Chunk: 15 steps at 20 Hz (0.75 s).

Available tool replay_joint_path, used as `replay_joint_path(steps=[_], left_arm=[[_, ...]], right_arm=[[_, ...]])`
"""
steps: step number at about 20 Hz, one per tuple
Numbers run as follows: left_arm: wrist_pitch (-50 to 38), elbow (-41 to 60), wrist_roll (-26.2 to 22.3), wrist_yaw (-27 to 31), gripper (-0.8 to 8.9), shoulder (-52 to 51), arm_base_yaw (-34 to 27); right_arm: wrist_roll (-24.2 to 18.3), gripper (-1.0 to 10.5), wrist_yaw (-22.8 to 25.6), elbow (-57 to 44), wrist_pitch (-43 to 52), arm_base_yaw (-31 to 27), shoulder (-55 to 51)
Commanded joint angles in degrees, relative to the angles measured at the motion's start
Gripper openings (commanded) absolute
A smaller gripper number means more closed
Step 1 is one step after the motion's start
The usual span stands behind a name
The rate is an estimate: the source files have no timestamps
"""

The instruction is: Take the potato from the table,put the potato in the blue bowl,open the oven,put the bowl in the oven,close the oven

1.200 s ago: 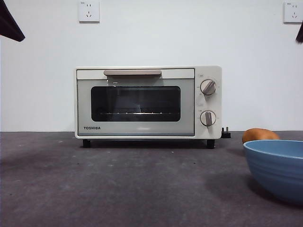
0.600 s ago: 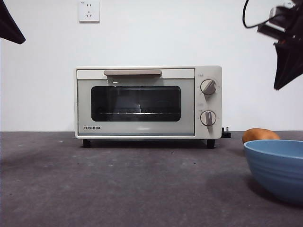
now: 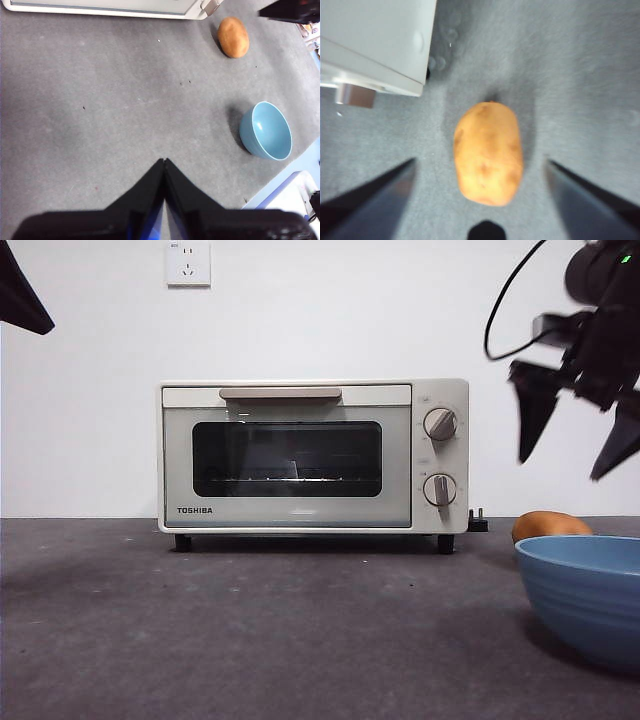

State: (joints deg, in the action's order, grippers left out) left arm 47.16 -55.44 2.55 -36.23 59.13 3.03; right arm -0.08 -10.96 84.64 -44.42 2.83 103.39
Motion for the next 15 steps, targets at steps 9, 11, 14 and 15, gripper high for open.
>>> replay_joint_path(steps=[9, 11, 14, 15], left_arm=[[0.4, 0.0, -0.8, -0.2, -0.05, 0.1, 0.1], [0.3, 0.0, -0.8, -0.2, -0.05, 0.1, 0.1], [-0.3, 0.0, -0.8, -0.2, -0.05, 0.1, 0.1], [-0.3, 0.0, -0.8, -0.2, -0.05, 0.1, 0.1]], right_arm=[[-1.7, 9.1, 4.5, 0.1, 3.0, 1.3, 9.4], [-1.7, 9.1, 4.3, 0.1, 3.7, 1.3, 9.5], [-1.7, 9.1, 3.4, 0.1, 3.6, 1.3, 10.1], [-1.7, 9.1, 3.4, 0.1, 3.7, 1.4, 10.5]])
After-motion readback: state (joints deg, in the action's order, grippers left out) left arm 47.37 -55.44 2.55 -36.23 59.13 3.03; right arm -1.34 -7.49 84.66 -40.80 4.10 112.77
